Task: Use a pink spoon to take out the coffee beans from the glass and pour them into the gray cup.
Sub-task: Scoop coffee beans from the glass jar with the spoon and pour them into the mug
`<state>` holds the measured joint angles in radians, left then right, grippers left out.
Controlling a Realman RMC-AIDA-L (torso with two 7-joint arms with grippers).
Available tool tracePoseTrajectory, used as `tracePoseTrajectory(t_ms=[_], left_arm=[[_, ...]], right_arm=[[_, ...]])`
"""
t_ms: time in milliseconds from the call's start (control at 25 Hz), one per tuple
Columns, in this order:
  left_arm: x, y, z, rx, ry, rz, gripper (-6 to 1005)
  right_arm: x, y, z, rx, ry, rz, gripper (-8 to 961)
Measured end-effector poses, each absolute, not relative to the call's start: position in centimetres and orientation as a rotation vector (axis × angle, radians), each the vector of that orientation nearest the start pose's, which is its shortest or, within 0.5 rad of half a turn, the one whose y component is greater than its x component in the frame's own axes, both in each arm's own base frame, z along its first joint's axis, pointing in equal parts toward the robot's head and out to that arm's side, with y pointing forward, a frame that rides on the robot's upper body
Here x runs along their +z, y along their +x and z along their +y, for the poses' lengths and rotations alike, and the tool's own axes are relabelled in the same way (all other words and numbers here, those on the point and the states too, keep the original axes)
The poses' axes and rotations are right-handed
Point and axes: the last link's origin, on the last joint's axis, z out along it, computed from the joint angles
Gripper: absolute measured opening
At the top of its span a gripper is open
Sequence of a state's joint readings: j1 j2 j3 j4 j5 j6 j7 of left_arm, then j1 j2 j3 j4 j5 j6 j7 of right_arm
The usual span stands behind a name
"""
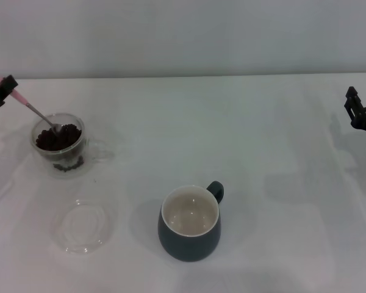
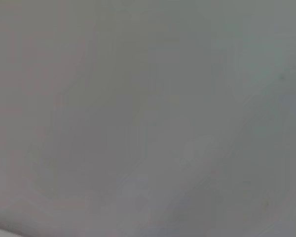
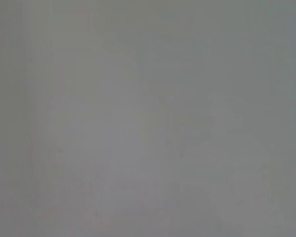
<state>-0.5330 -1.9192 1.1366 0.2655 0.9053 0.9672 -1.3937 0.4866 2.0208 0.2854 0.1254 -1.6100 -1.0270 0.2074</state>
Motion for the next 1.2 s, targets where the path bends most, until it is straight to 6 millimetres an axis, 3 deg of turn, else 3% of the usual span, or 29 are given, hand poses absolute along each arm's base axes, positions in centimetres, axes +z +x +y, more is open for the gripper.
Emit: tracePoseTrajectory(t_ms=[400,1200], left_arm=[[3.1,-33.4,38.5,-0.997,-1.738,-1.326,133],[3.2,-34.6,37.3,-1.134,-1.555,-1.547,134]], right_arm=[[0.3,36.6,34.1,0.571,-1.525,0.732,548],[1.0,36.8,34.3,0.561,-1.511,0.719,553]])
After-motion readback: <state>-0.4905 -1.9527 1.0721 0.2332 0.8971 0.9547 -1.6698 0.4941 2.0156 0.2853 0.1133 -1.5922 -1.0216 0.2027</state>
